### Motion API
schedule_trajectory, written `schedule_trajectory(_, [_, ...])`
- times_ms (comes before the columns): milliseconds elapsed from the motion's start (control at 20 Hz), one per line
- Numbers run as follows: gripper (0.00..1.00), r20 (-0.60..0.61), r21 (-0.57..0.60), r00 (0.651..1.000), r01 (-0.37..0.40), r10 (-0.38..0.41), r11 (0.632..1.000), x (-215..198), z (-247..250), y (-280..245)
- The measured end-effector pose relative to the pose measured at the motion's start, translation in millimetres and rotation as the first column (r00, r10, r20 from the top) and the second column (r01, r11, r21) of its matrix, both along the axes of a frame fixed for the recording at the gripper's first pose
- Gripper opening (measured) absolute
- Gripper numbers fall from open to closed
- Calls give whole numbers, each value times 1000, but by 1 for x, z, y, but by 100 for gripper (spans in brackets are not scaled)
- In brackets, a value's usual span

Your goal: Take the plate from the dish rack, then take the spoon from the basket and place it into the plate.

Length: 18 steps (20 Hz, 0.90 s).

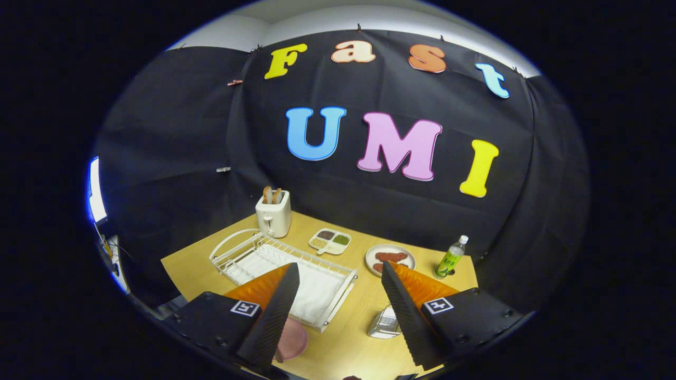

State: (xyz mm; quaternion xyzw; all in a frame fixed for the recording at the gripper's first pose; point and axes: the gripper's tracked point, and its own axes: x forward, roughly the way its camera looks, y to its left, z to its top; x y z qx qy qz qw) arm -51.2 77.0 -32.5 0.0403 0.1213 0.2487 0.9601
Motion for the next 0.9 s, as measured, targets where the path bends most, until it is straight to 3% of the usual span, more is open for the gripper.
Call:
schedule_trajectory(450, [98, 172, 17, 981, 84, -85, 996, 11, 65, -67])
schedule_trajectory(900, [98, 189, 77, 969, 146, -159, 986, 17, 71, -113])
